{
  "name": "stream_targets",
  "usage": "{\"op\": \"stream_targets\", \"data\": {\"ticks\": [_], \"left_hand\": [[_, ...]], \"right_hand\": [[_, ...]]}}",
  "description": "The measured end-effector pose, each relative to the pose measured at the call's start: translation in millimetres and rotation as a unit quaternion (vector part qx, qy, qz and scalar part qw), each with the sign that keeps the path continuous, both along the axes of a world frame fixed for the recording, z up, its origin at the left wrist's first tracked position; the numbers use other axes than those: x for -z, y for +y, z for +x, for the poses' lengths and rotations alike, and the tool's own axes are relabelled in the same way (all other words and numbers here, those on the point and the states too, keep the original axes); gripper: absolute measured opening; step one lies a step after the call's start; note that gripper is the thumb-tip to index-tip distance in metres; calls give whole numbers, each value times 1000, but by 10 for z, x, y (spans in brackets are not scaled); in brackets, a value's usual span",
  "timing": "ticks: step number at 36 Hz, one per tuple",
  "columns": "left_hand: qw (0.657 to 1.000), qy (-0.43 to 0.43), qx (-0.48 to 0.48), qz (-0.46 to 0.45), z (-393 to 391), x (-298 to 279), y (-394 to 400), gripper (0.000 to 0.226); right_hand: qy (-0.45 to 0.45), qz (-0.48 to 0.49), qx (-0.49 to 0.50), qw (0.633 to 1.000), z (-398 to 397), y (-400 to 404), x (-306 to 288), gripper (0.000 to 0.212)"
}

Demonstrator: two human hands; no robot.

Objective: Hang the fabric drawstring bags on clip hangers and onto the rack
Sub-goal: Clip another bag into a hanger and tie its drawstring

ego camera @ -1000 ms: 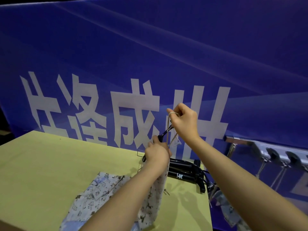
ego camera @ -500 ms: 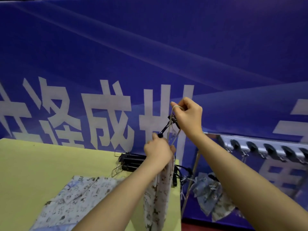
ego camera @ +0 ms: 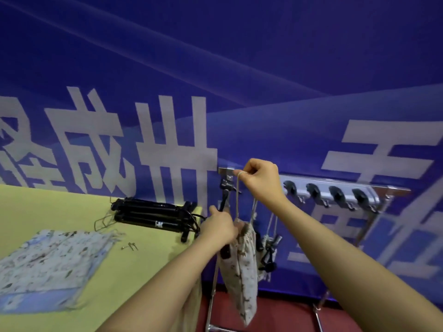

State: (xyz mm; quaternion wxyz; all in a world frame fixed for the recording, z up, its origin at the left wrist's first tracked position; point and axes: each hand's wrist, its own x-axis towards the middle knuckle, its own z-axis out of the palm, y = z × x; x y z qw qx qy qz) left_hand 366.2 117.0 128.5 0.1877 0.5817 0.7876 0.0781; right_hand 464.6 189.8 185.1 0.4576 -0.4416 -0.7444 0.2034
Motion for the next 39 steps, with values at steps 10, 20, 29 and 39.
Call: {"op": "stream_targets", "data": {"ticks": [10,20,29,39], "left_hand": [[995,-4,74,63,616,264,167,33],[979,-146,144,-20,1077,430,374,26],[966,-190,165,61,1347,542,695,21],[949,-298,28,101,1458,639,1126,16]], "right_hand": [[-51,-104,9,993,854,92,607,41],[-78,-158,38,984,1478,191,979,42],[-55,-162,55,984,1679,296,1088,39],[-129,-149,94,976,1814,653,1132,30]]}}
